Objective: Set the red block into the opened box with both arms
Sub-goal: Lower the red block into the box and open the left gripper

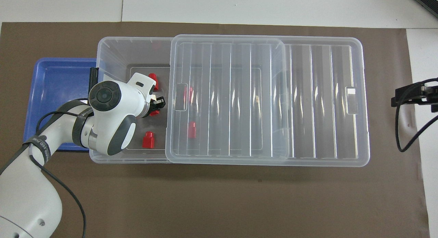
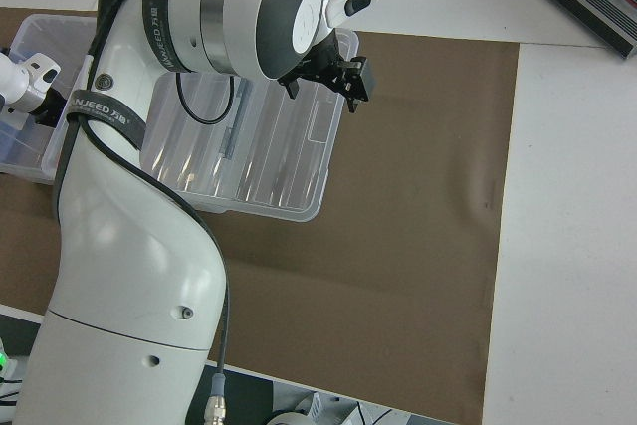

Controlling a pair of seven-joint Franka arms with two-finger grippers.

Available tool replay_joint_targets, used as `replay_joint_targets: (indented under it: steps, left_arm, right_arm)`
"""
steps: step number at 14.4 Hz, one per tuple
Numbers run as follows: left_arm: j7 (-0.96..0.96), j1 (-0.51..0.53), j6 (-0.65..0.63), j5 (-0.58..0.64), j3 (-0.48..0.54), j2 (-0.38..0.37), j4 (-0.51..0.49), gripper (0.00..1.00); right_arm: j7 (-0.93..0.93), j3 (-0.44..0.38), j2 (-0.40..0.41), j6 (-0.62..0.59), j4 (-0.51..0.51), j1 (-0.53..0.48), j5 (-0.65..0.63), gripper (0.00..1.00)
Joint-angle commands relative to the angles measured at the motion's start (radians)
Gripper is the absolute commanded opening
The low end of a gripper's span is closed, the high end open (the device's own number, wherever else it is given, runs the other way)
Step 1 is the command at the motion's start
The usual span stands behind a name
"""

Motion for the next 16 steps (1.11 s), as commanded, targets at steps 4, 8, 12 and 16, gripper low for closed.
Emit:
replay_joint_targets:
  steps: [4, 8, 12, 16]
  left_arm:
    - [-0.08, -0.017, -0.004, 0.026, 0.015, -0.001, -0.005, 1.0]
    - [-0.119, -0.034, -0.203, 0.026, 0.01, -0.062, 0.074, 1.0]
    - [-0.123, -0.037, -0.317, 0.021, 0.004, -0.143, 0.09, 1.0]
    - [-0.109, -0.036, -0.513, 0.014, 0.004, -0.202, 0.204, 1.0]
  right_arm:
    - [0.008, 0.006, -0.018, 0.003, -0.023, -0.01, 0.018, 1.0]
    - [0.007, 0.006, -0.019, 0.005, -0.024, -0.01, 0.018, 1.0]
    - [0.007, 0.006, -0.025, 0.006, -0.031, -0.01, 0.018, 0.96]
    - [0.002, 0.006, -0.025, 0.011, -0.034, -0.01, 0.015, 0.44]
